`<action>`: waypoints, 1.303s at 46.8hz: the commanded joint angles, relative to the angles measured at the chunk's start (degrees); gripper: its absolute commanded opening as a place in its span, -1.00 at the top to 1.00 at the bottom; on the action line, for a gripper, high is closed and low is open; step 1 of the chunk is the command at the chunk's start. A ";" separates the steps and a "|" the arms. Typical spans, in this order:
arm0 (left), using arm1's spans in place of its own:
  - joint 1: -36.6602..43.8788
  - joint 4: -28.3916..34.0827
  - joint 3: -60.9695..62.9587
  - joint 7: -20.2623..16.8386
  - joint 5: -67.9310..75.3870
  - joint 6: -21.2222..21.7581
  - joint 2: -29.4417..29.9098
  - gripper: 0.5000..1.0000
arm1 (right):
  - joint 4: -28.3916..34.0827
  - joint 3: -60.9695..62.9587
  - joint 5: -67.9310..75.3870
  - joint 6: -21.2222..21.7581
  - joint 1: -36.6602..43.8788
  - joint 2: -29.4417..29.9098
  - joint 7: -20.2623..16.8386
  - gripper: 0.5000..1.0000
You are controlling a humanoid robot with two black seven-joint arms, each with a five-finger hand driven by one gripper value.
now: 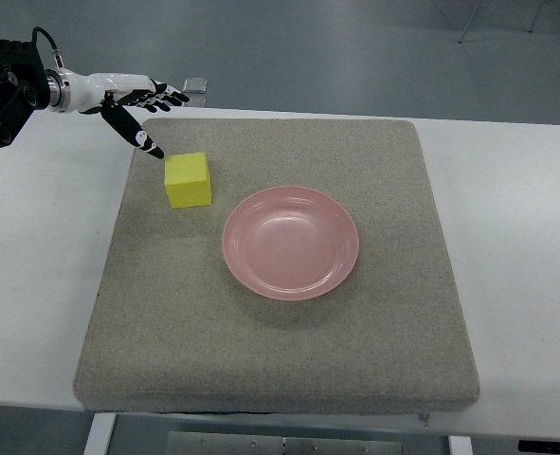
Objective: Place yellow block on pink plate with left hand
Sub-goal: 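Reach the left hand over the yellow cube, fingers open, then close the left hand fingers around the yellow cube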
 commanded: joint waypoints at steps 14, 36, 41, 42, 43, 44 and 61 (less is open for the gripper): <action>-7.36 -15.44 0.09 -0.65 6.57 0.08 4.65 -0.84 | 0.01 0.00 0.00 -0.05 0.00 0.00 0.00 -0.69; -7.19 -20.11 -0.09 -0.65 16.25 5.36 6.32 -0.81 | 0.01 0.00 0.00 -0.05 0.00 0.00 0.00 -0.69; -7.01 -22.13 -0.09 -0.65 16.25 5.44 6.41 -0.81 | 0.01 0.00 0.00 0.04 0.00 0.00 0.00 -0.69; -7.01 -22.57 -0.09 -0.65 16.25 5.44 6.41 -0.81 | 0.01 0.00 0.00 0.04 0.00 0.00 0.00 -0.69; -7.10 -22.92 0.00 -0.65 16.34 5.53 6.41 -0.80 | 0.01 0.00 0.00 0.04 -0.09 0.00 0.00 -0.69; -7.01 -23.18 0.00 -0.65 16.34 5.53 6.50 -0.80 | 0.09 0.00 0.00 0.04 0.00 0.00 0.00 -0.69; -5.96 -23.45 0.09 -0.65 18.71 9.22 5.97 -0.61 | 0.01 0.00 0.00 0.04 0.00 0.00 0.00 -0.69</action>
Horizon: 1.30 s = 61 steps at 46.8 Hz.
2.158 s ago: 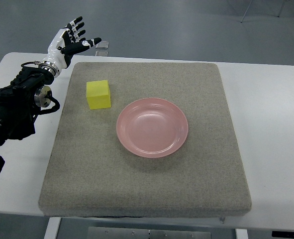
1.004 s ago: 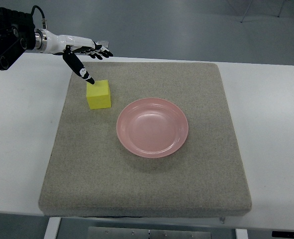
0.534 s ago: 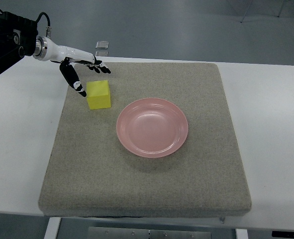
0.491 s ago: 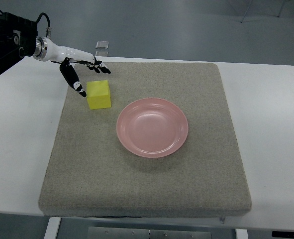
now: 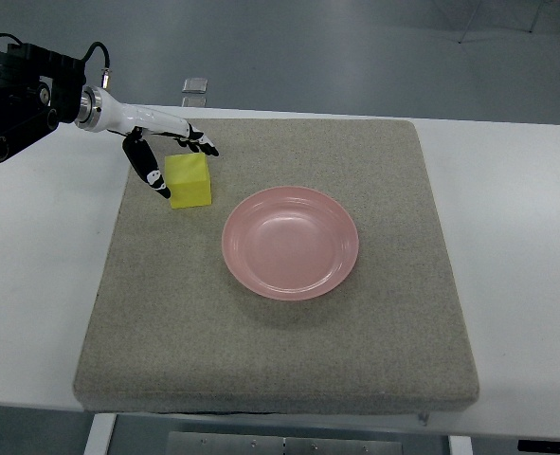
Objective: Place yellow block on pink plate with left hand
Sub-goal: 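Close the left hand fingers around the yellow cube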
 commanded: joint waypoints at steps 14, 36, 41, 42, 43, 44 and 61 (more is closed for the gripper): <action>1.41 0.27 0.02 0.00 0.63 1.13 -0.34 -0.33 | -0.01 0.00 0.00 0.03 0.00 0.00 0.00 -0.69; 1.50 0.62 0.10 0.00 2.12 3.68 -0.34 1.00 | -0.01 0.00 0.00 0.03 0.00 0.00 0.00 -0.69; 1.15 0.62 -0.07 0.00 2.03 3.76 -0.25 1.00 | -0.01 0.00 0.00 0.03 0.00 0.00 0.00 -0.69; 0.97 0.62 -0.07 0.00 2.03 3.76 -0.25 1.00 | -0.01 0.00 0.00 -0.05 0.00 0.00 0.00 -0.69; 0.88 0.62 -0.07 0.00 2.03 3.76 -0.25 1.00 | -0.01 0.00 0.00 0.03 0.00 0.00 0.00 -0.69; 0.80 0.62 -0.07 0.00 2.03 3.76 -0.25 1.00 | -0.01 0.00 0.00 -0.05 0.00 0.00 0.00 -0.69; -1.14 0.80 -0.51 0.00 1.77 6.66 -0.60 1.00 | -0.01 0.00 0.00 0.03 0.00 0.00 0.00 -0.69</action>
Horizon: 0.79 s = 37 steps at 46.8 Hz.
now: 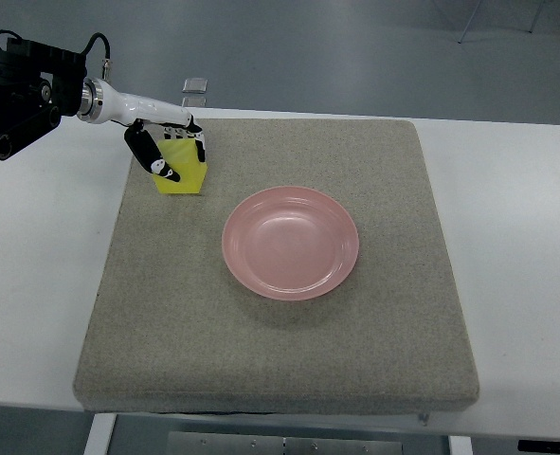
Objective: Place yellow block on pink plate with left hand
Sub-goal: 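Close the left hand fingers around the yellow cube, then lift the cube and carry it with the left hand over the pink plate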
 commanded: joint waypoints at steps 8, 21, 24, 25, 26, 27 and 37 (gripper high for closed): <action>-1.98 -0.88 -0.19 0.00 -0.13 3.15 -3.84 1.00 | -0.02 0.00 0.00 -0.03 0.01 0.00 0.00 -0.69; -2.60 -3.86 -1.07 0.00 -0.13 3.59 -9.90 1.00 | -0.02 0.00 0.00 -0.03 0.01 0.00 0.00 -0.69; -3.21 -4.83 -1.07 0.00 -0.13 3.68 -10.78 1.00 | -0.02 0.00 0.00 0.05 -0.08 0.00 0.00 -0.69; -3.30 -5.09 -1.07 0.00 -0.04 3.76 -11.13 1.00 | -0.02 0.00 0.00 -0.03 -0.08 0.00 0.00 -0.69; -3.39 -5.36 -1.07 0.00 -0.12 3.76 -11.48 1.00 | -0.02 0.00 0.00 -0.03 0.00 0.00 0.00 -0.69; -3.48 -5.45 -1.07 0.00 -0.04 3.76 -11.75 1.00 | -0.02 0.00 0.00 -0.03 0.01 0.00 0.00 -0.69; -4.88 -6.94 -0.89 0.00 0.14 4.38 -13.68 1.00 | -0.02 0.00 0.00 -0.03 0.01 0.00 0.00 -0.69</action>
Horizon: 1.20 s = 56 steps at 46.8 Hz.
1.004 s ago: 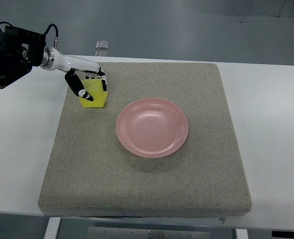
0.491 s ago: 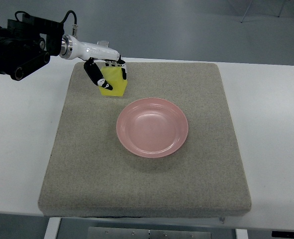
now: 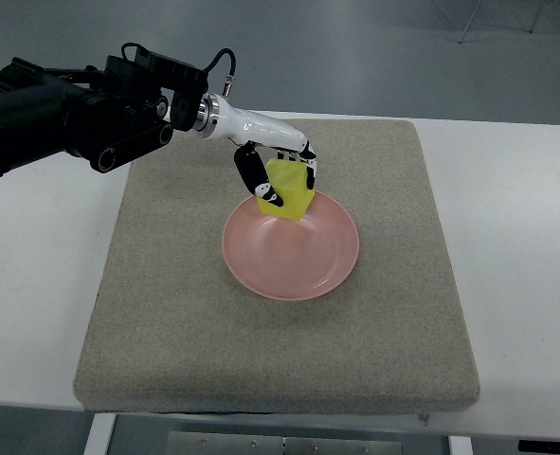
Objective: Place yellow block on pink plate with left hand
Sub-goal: 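Lift the cube and carry it with the left hand over the pink plate, then lower the cube onto the plate and open the left hand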
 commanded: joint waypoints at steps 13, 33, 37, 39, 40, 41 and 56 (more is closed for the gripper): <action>-2.01 -7.85 0.06 0.00 6.44 0.46 -0.09 1.00 | 0.09 -0.01 0.00 -0.02 0.03 0.00 0.00 -0.69; -1.22 -8.29 -0.03 0.00 10.04 0.55 0.08 0.21 | 0.00 -0.01 0.00 -0.03 0.03 0.00 0.00 -0.69; -1.13 -8.90 -0.03 0.00 10.04 0.55 0.26 -0.10 | 0.00 -0.01 0.00 -0.02 0.03 0.00 0.00 -0.69; -1.13 -9.26 -0.03 0.00 10.04 0.55 0.43 -0.28 | 0.00 -0.01 0.00 0.06 0.03 0.00 0.00 -0.69; -1.13 -9.43 -0.03 0.00 10.04 0.55 0.52 -0.47 | 0.00 -0.01 0.00 0.06 -0.06 0.00 0.00 -0.69; -1.04 -9.43 -0.11 0.00 10.04 0.55 0.52 -0.60 | 0.00 -0.01 0.00 -0.02 -0.06 0.00 0.00 -0.69; -1.22 -9.52 -0.20 0.00 10.04 0.55 0.87 -0.86 | 0.00 -0.01 0.00 0.06 0.03 0.00 0.00 -0.69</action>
